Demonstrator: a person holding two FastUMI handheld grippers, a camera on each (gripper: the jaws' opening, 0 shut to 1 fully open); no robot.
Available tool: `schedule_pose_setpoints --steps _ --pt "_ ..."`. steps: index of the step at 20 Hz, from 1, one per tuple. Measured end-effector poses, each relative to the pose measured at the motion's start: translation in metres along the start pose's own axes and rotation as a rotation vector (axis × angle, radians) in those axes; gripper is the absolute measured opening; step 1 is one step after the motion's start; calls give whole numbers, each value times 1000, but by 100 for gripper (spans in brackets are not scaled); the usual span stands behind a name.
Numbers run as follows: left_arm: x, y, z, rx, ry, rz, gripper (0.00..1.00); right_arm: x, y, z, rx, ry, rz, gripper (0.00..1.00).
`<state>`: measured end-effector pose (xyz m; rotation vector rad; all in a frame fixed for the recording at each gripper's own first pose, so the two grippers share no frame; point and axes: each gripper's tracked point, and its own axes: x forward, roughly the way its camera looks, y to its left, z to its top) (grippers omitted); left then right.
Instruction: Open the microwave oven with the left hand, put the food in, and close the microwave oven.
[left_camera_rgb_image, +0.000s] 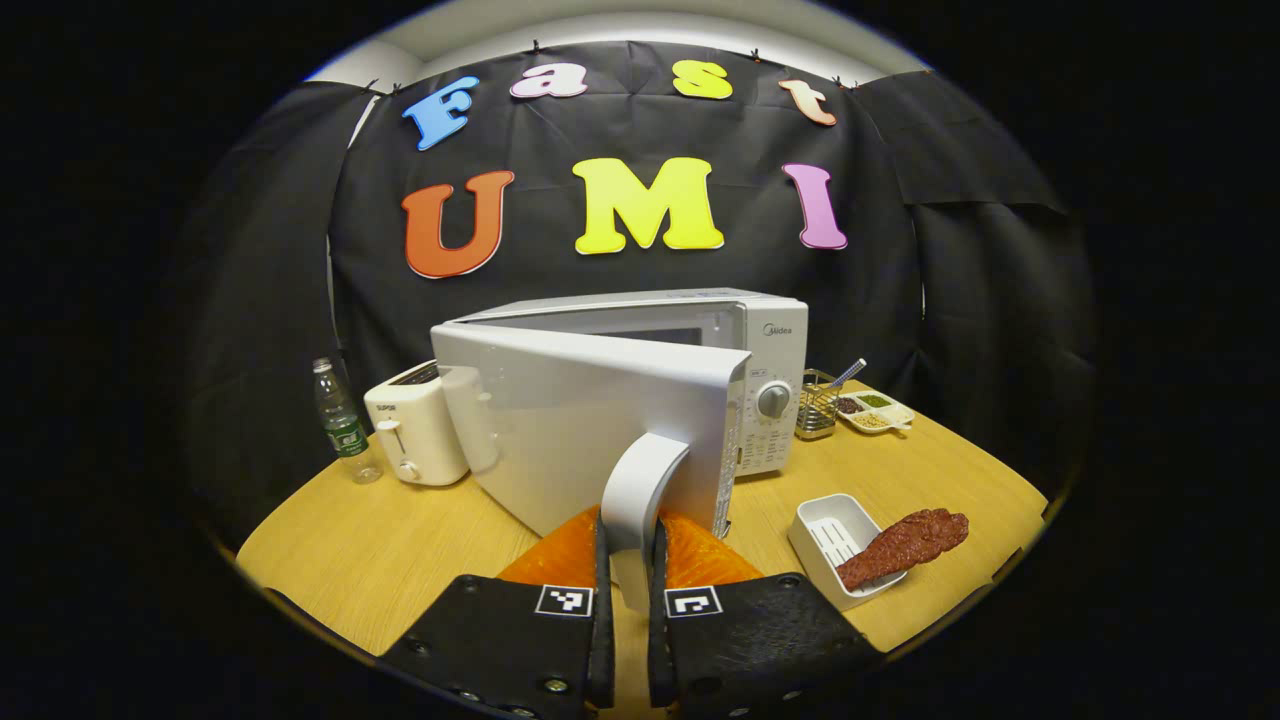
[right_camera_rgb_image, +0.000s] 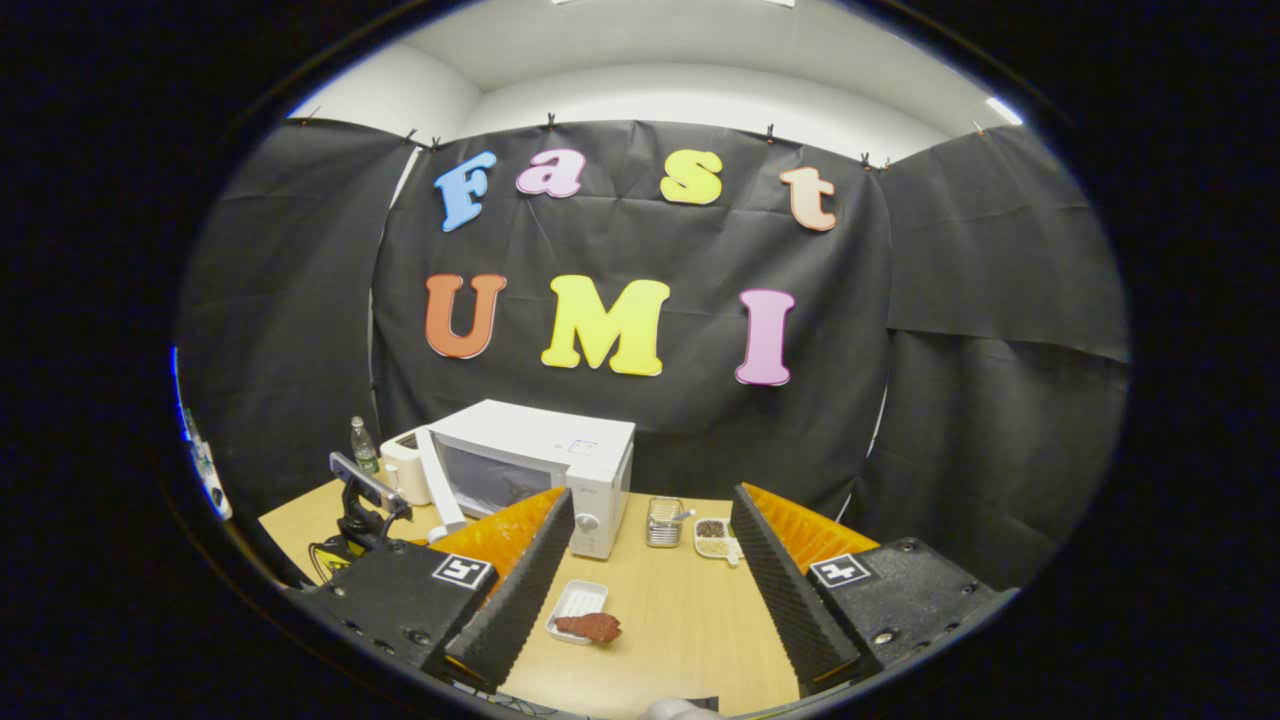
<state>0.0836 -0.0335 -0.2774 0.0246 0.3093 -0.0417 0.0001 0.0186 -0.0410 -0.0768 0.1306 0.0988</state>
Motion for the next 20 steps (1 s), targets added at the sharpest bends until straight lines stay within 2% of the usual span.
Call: schedule_pose_setpoints --steps 1,2,7,8,9,10,11,13,15,17,18,19,20 --pt "-5 7 -1 3 3 11 12 -1 3 -1 2 2 4 100" --pt "-9 13 -4 6 6 21 12 -2 6 -3 3 4 10 94" --pt "-27 36 -6 80 -23 63 22 -7 17 -3 -7 0 28 94" --pt "-30 41 -5 80 -32 70 15 -8 18 -3 -5 -2 29 94" --pt "-32 44 -7 73 -30 69 40 -9 18 -3 -2 -3 29 94" --pt "-34 45 -8 65 -23 65 37 -10 18 -4 -8 -2 26 94" --pt "-36 46 -9 66 -22 65 60 -11 18 -3 -14 -4 23 94" --pt "-42 55 -8 65 -30 74 78 -14 20 -6 -18 -1 28 94" --pt "-46 62 -12 49 -22 82 82 -14 21 -10 -17 3 31 94" --pt "-51 71 -13 40 -17 92 96 -14 23 -14 -10 13 34 94" --pt "-53 78 -14 42 -16 108 96 -13 25 -14 -5 17 38 100" --pt "-56 86 -13 42 -16 121 96 -12 27 -16 0 19 44 94" --pt "-59 93 -14 40 -15 134 96 -12 30 -16 2 20 50 94"
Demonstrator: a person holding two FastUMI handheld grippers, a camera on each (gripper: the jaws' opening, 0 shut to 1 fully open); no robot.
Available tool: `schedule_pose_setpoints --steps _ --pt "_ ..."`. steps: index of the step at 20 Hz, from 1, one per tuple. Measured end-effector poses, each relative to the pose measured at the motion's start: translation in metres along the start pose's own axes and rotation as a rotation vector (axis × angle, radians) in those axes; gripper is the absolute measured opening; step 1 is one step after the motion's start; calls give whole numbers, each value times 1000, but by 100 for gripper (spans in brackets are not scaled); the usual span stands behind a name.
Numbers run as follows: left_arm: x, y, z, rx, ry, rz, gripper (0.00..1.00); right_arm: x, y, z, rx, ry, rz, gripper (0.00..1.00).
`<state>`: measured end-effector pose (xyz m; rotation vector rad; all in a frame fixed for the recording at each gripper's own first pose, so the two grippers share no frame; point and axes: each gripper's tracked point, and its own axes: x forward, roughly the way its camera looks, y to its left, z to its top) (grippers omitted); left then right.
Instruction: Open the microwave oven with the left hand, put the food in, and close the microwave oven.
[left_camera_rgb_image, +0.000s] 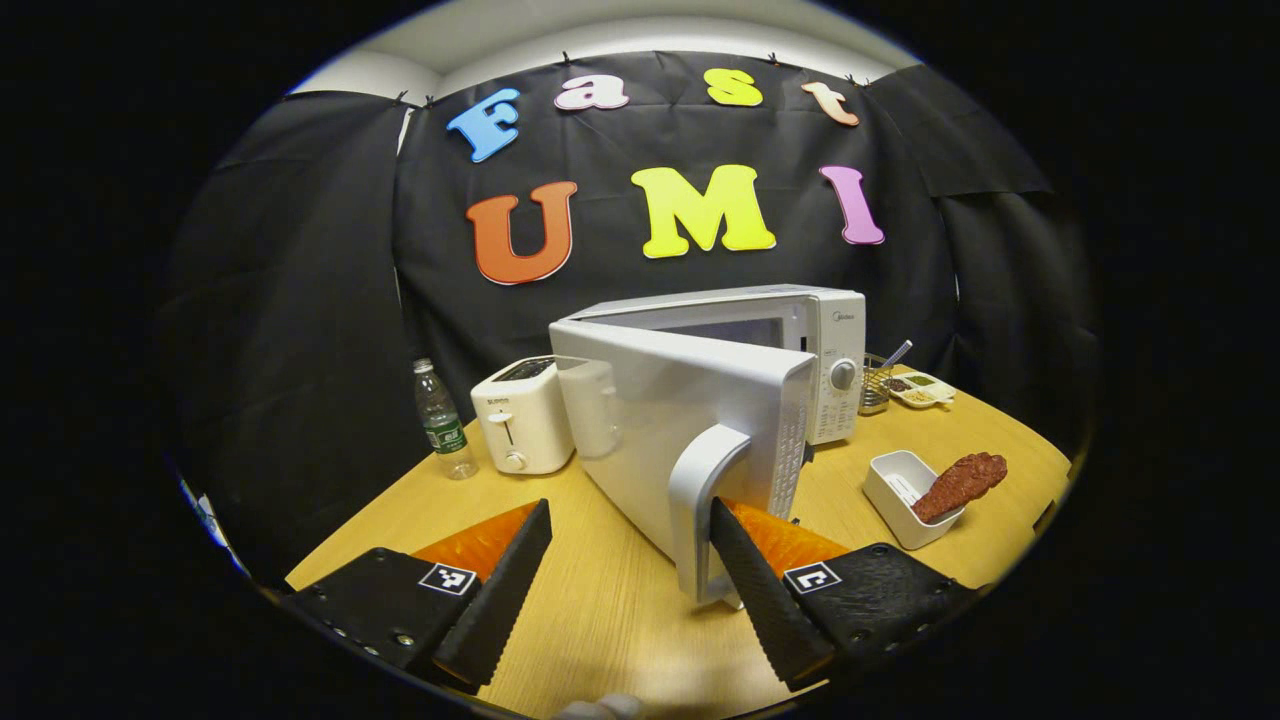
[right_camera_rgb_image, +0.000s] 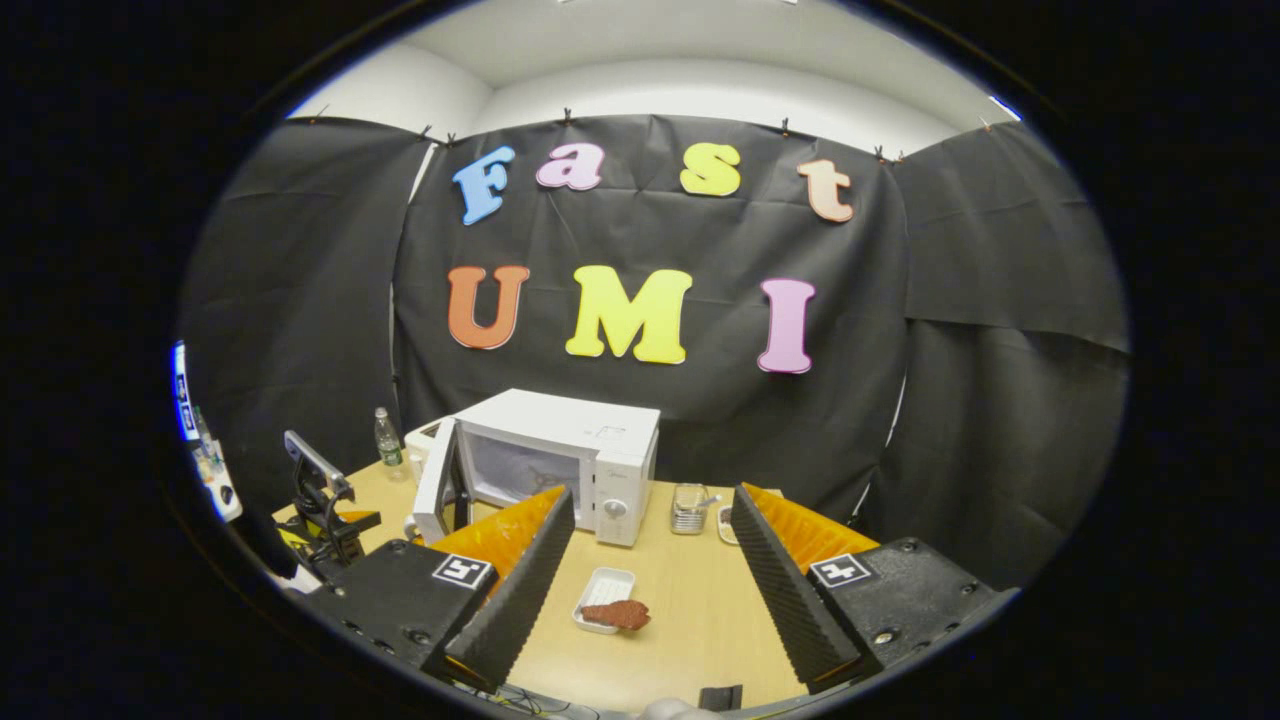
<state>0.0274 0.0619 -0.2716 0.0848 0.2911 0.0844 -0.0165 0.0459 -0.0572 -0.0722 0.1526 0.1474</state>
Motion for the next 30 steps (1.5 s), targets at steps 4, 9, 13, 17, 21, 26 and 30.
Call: schedule_pose_setpoints --steps 4,9,13,17,21,26,30 --pt "-11 34 -7 -9 25 47 96 7 14 -6 -12 -6 31 94" --pt "-26 75 -11 -3 44 83 96 29 17 -52 8 52 38 96" --pt "-35 109 -12 34 48 117 96 37 13 -92 27 113 28 96" --pt "-43 146 -14 46 59 179 95 47 11 -129 57 171 22 100" --pt "-56 160 -15 32 64 210 96 64 10 -173 75 249 45 96" --pt "-80 149 -9 2 68 204 96 91 12 -238 233 392 115 89" --pt "-97 119 18 -28 27 155 95 113 16 -276 361 497 187 79"
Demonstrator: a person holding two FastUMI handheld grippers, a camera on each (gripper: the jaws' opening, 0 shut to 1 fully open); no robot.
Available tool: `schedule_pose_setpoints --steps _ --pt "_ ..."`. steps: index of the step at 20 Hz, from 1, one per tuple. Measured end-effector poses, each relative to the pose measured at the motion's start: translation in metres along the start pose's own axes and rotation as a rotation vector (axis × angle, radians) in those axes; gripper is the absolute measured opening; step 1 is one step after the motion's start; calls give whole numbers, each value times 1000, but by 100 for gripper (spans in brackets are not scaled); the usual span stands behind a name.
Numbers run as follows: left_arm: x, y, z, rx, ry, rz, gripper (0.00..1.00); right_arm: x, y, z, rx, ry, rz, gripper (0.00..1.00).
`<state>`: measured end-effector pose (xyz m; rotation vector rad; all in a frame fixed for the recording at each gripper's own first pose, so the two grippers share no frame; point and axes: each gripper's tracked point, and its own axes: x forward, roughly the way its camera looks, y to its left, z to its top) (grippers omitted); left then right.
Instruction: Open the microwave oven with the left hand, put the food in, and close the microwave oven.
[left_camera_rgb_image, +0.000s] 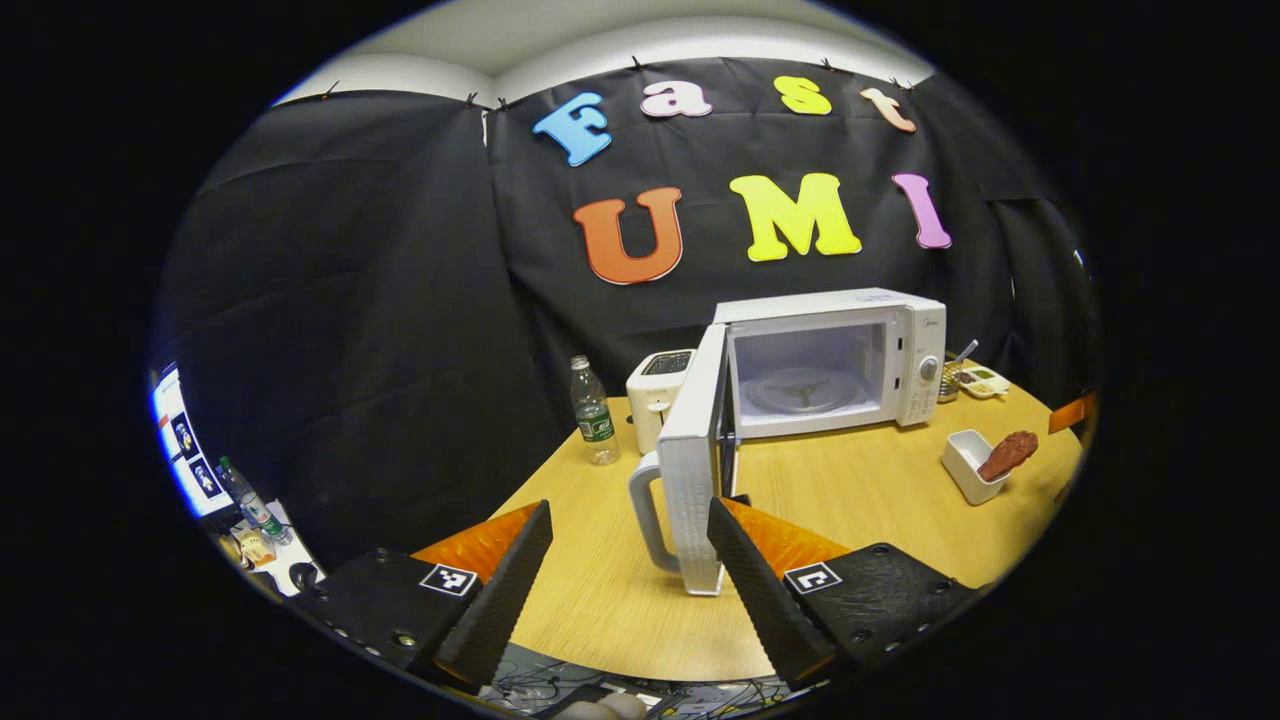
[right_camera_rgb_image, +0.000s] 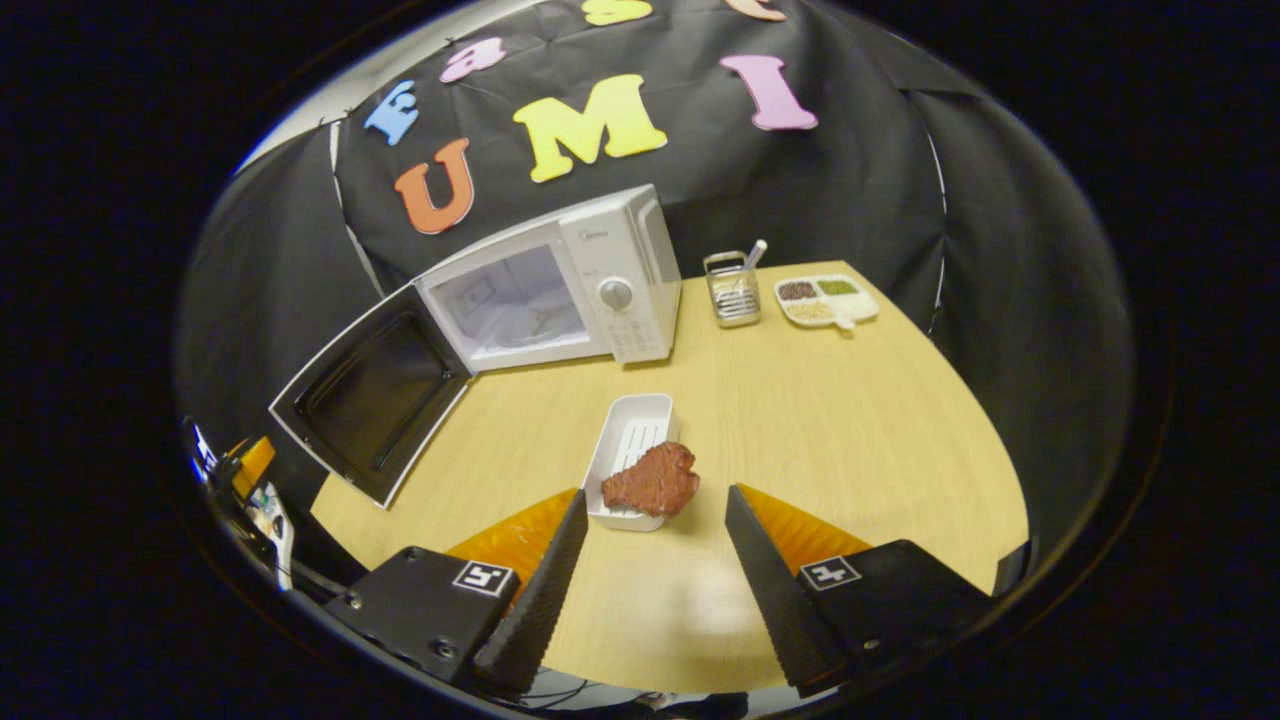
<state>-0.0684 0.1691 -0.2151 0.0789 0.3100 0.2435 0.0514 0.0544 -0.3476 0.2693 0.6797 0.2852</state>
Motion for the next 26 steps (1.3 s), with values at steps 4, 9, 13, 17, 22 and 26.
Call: schedule_pose_setpoints --steps 4,9,13,17,22,26 --pt "-10 -30 39 -1 -63 -33 96 28 -1 1 57 69 90 72" --pt "-3 -72 82 17 -106 -66 95 58 -7 3 115 177 182 62" --pt "4 -87 96 17 -103 -11 96 69 -9 2 269 288 267 45" --pt "3 -101 101 27 -77 36 95 72 -14 -1 325 367 308 14" --pt "6 -104 110 53 -91 55 95 62 -10 5 287 408 320 16" --pt "13 -103 109 36 -90 36 95 47 6 35 294 352 343 15"
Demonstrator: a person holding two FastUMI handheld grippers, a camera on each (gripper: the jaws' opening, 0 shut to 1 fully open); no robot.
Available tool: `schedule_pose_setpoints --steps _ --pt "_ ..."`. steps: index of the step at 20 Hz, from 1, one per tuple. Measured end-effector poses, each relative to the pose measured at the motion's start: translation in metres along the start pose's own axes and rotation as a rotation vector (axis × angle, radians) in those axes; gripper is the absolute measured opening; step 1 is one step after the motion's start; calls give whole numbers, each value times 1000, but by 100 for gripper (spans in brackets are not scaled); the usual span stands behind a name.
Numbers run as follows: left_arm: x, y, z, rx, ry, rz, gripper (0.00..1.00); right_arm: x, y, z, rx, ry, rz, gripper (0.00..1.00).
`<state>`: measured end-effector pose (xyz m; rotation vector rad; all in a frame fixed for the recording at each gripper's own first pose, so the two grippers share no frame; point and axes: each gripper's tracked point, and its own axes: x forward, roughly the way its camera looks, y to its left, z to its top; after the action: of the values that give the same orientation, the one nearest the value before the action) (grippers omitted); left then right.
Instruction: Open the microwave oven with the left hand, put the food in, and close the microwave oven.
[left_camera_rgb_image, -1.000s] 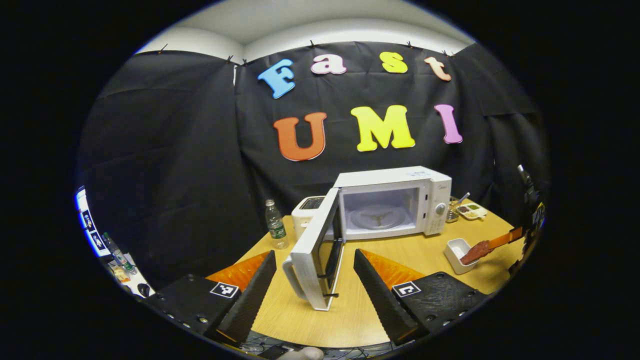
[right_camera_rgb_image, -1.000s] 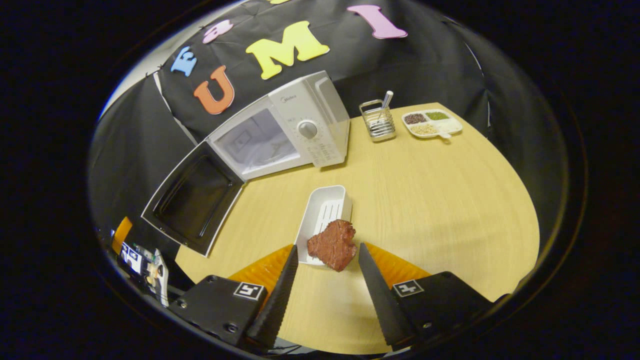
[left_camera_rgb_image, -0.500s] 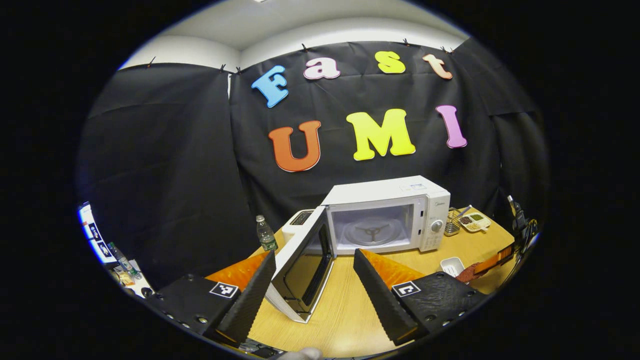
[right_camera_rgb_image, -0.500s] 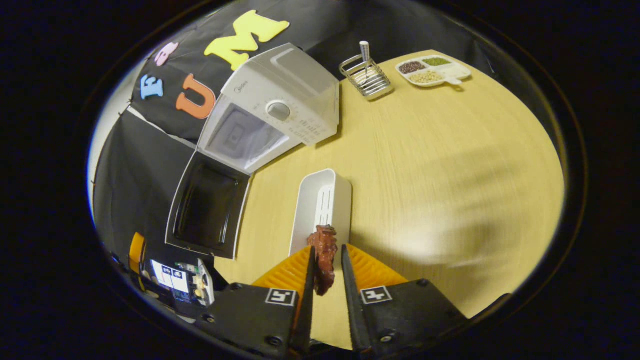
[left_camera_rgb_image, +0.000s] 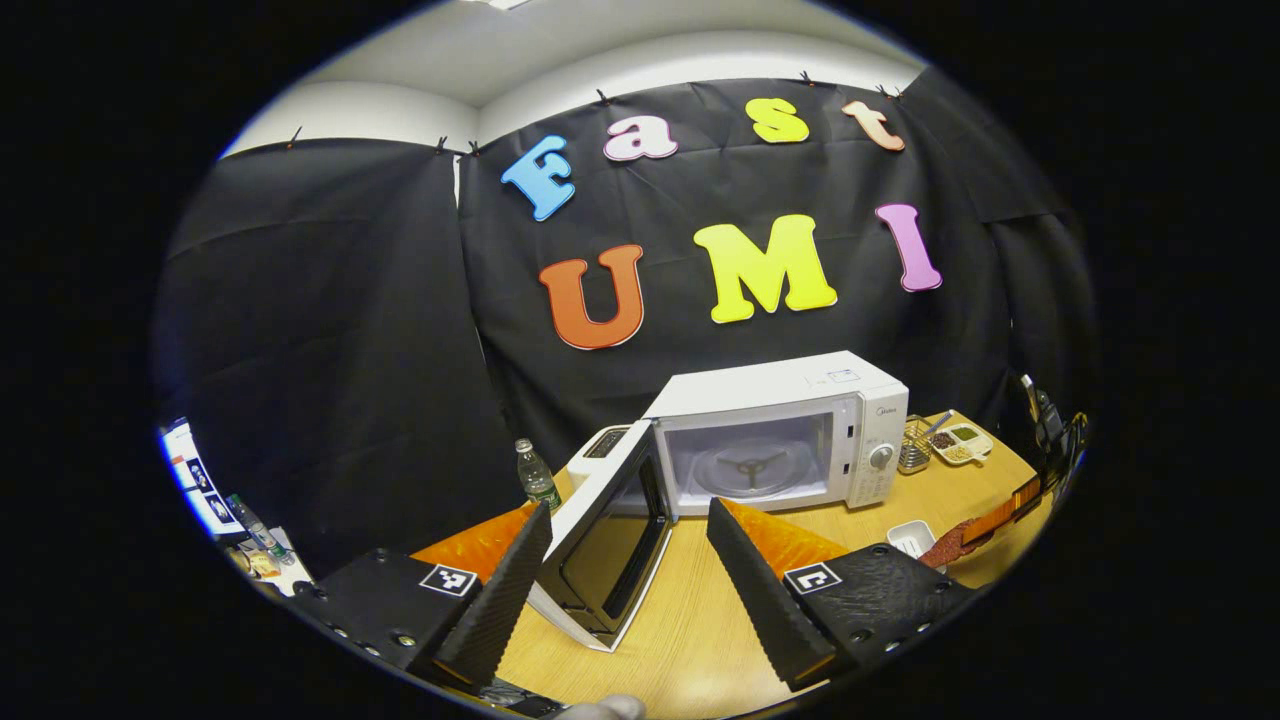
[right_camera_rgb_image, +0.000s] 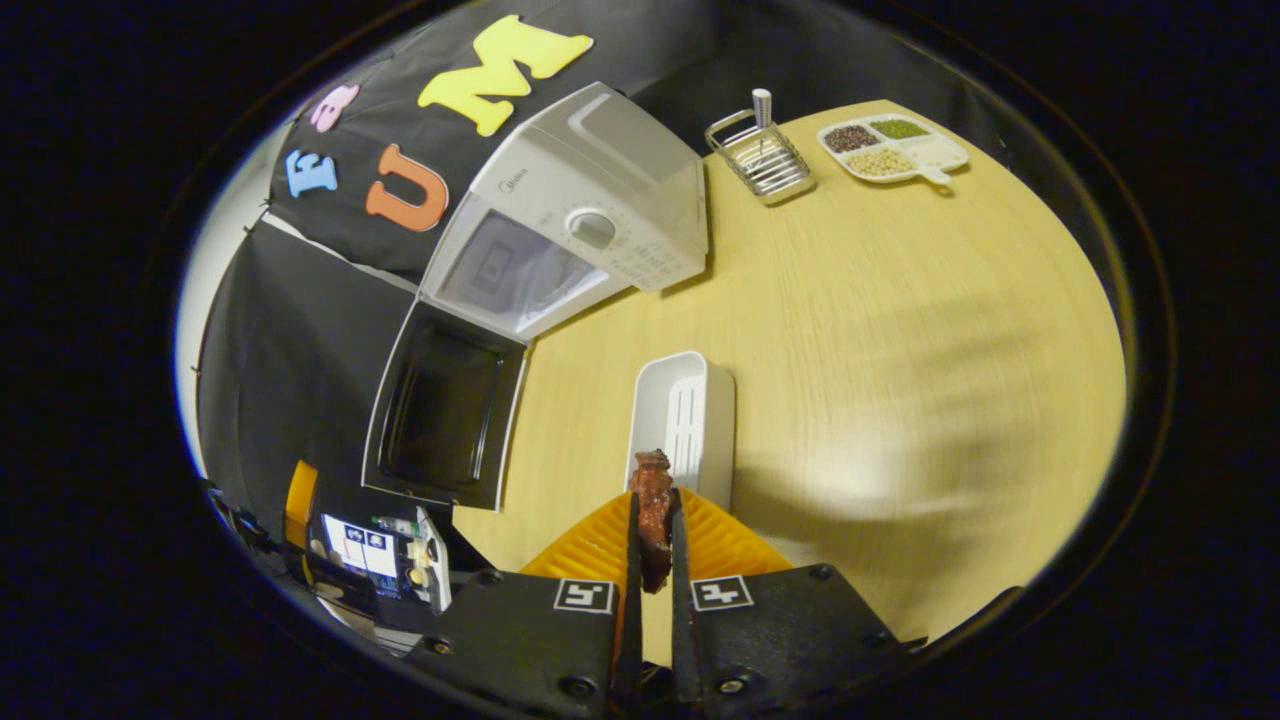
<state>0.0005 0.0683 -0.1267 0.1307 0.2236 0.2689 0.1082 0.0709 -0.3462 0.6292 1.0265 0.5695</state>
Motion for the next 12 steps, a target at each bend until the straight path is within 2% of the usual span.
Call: schedule_pose_setpoints --steps 5,8,9,10,12 --pt "4 14 7 11 -14 -59 95 8 71 18 49 -94 84 14" --pt "9 25 4 26 5 -116 96 36 129 19 110 -169 156 14" --pt "9 30 2 27 12 -137 89 48 145 19 122 -197 172 14" --pt "10 33 1 31 14 -152 96 62 159 20 127 -225 182 13" --pt "14 45 -3 33 24 -177 96 92 183 25 140 -286 195 13"
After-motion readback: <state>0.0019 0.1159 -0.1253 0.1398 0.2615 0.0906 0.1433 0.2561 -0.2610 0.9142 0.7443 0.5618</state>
